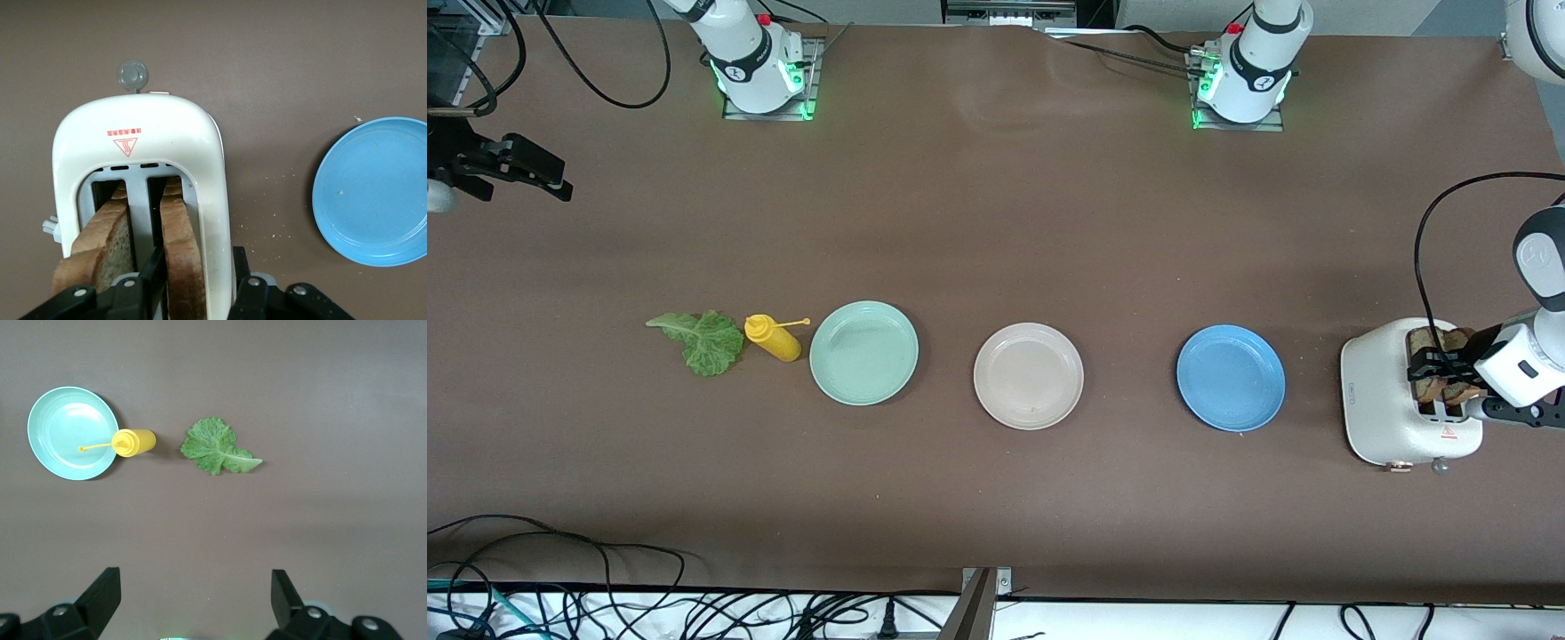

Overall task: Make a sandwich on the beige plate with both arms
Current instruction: 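Lower the left gripper and grasp the outer bread slice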

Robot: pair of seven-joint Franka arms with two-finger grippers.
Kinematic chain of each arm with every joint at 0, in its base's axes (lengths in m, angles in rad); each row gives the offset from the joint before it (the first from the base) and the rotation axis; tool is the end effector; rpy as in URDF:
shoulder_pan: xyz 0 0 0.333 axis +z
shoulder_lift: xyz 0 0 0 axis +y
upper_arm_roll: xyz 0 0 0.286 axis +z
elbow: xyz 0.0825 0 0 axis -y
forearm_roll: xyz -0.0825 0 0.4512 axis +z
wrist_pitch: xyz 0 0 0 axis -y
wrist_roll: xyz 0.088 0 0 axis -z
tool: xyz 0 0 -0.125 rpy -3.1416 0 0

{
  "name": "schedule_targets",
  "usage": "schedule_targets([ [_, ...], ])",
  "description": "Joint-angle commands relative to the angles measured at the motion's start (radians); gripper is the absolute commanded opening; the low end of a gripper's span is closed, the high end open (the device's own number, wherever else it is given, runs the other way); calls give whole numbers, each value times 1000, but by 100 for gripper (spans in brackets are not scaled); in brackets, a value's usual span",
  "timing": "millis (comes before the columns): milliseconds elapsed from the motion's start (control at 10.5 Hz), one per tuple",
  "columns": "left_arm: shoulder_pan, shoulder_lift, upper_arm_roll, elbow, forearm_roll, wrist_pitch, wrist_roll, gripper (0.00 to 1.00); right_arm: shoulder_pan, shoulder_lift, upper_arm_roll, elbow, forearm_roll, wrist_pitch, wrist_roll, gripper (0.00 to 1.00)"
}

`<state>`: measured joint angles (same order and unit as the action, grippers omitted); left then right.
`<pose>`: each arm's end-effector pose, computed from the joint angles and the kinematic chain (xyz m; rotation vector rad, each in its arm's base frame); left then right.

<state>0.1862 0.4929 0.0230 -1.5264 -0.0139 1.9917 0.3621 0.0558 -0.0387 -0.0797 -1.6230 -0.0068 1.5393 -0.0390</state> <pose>0.7194 0.1500 0.2973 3.1232 -0.2341 -0.0405 0.6058 -0.0160 0.5695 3.1384 0.0238 -0.0710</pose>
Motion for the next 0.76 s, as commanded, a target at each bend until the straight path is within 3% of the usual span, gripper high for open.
schedule_targets([
  [0, 9, -11, -5, -11, -6, 6, 69, 36, 3, -6, -5, 11, 1, -18, 13, 100],
  [285, 18, -11, -1, -14, -6, 4, 104, 4, 3, -6, -5, 11, 1, -18, 11, 100],
  [665, 32, -13, 0, 27, -8, -28, 104, 0, 3, -6, -5, 11, 1, -18, 10, 100],
])
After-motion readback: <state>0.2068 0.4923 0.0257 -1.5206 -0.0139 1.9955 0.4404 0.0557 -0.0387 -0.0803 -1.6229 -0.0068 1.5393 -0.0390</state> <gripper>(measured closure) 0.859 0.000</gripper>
